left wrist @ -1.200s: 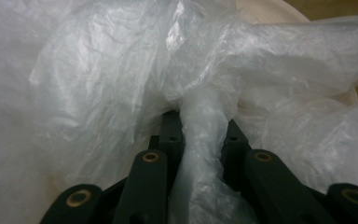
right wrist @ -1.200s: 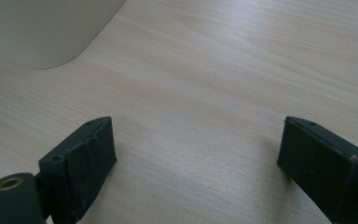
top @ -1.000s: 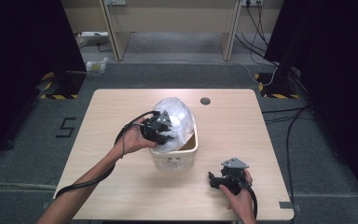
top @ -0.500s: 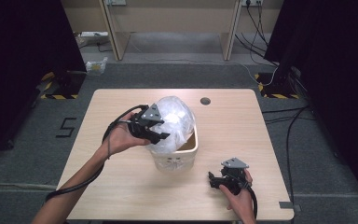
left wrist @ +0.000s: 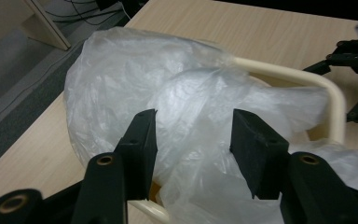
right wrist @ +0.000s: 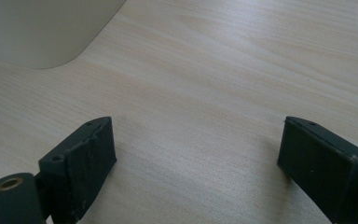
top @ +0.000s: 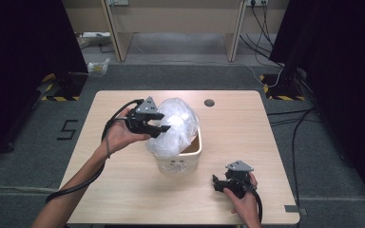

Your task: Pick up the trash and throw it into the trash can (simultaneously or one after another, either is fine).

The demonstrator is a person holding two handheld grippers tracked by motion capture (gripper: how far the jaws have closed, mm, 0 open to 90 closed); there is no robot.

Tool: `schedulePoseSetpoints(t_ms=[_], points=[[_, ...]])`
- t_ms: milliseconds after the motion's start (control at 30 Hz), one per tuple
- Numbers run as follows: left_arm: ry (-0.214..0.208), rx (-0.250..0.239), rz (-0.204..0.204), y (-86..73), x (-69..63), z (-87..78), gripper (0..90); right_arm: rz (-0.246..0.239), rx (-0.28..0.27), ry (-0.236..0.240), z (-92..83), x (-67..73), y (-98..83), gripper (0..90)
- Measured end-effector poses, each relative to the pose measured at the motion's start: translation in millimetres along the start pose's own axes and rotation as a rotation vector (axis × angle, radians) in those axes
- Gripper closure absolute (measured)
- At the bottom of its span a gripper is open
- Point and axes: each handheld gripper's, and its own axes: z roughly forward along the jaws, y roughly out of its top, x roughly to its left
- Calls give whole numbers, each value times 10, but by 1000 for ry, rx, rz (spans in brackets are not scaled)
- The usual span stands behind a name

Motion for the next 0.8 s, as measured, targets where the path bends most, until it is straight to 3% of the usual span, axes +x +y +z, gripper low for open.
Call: schedulePoseSetpoints(t_ms=[200, 400, 633, 800], points=[[-5, 57, -12, -136, 36, 346, 630, -1, 0, 0, 0, -1, 0, 111], [-25, 122, -18, -201, 28, 514, 711, -2, 0, -1, 0, -2, 0, 111], [-41, 150, -22, -186, 40, 526, 723, -1, 0, 0, 0, 0, 0, 111], [-26, 97, -38, -189, 39, 425, 613, -1, 0, 0, 0, 0, 0, 111]])
